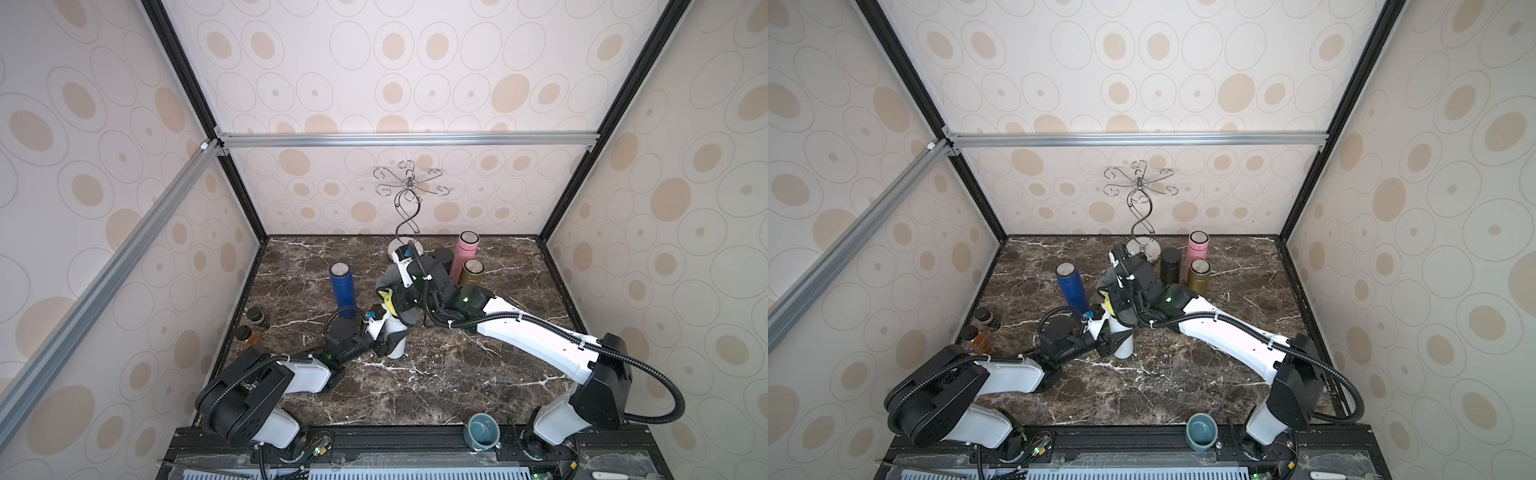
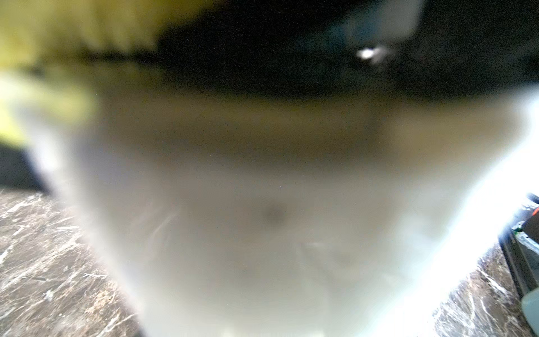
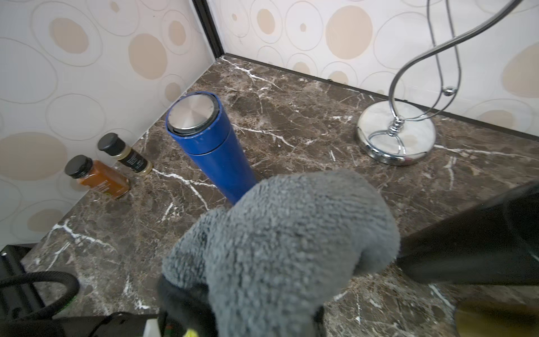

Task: Wipe the surface of the thermos
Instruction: Wipe the dirt from the surface of the thermos.

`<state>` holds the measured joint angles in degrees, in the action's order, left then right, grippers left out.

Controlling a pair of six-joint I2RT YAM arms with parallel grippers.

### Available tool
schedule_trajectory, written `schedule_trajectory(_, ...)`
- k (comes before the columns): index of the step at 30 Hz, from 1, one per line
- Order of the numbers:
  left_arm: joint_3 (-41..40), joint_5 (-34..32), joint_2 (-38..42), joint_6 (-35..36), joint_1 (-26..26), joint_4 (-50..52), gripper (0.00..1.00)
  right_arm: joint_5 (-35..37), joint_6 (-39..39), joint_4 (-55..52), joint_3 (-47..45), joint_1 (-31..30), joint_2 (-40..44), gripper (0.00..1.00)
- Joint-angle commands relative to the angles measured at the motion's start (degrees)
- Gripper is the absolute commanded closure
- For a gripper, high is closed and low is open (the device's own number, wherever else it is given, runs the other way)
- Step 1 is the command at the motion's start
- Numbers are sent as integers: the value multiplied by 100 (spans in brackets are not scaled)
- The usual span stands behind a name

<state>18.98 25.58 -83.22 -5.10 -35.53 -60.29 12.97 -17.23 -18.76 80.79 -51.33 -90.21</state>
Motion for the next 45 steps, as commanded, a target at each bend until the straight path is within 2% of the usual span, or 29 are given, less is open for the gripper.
schedule_trajectory(1, 70, 105, 328, 97, -8, -258, 100, 758, 264, -423, 88, 48, 132, 100)
schedule_trajectory(6, 54, 340, 591, 55, -10, -108, 100, 337, 221, -108, -203, 314, 732, 100)
schedule_trajectory(9, 9, 482, 813, -10, -5, -94, 100, -260, 67, -31, -361, 641, 1063, 100)
schedule_trajectory(12, 33, 759, 1082, -64, 2, 63, 100, -1302, -242, 175, -633, 1142, 1329, 100)
schedule_trajectory(16, 184, 1468, 1444, -250, 31, 311, 100, -2978, -639, 455, -889, 1762, 1377, 100)
schedule_trajectory(20, 430, 2025, 1673, -311, 67, 693, 100, -4418, -908, 1139, -1136, 1864, 1226, 100)
schedule_trajectory(24, 560, 2076, 1785, -326, 127, 840, 100, -5454, -1605, 2286, -1516, 1842, 1147, 100)
schedule_trajectory(27, 606, 1981, 1784, -315, 183, 879, 100, -5625, -1730, 2512, -1697, 1759, 1163, 100)
schedule_trajectory(33, 529, 1689, 1712, -481, 270, 504, 100, -5266, -1453, 1936, -1944, 1640, 1190, 100)
schedule_trajectory(39, 562, 1314, 1942, -474, 307, 500, 100, -3863, -1834, 1408, -2438, 1622, 1567, 100)
schedule_trajectory(43, 631, 1122, 2113, -474, 320, 589, 100, -2925, -2244, 1325, -2933, 1429, 2248, 100)
schedule_trajectory(45, 657, 936, 2191, -526, 321, 577, 100, -2710, -2491, 1436, -3284, 1422, 2544, 100)
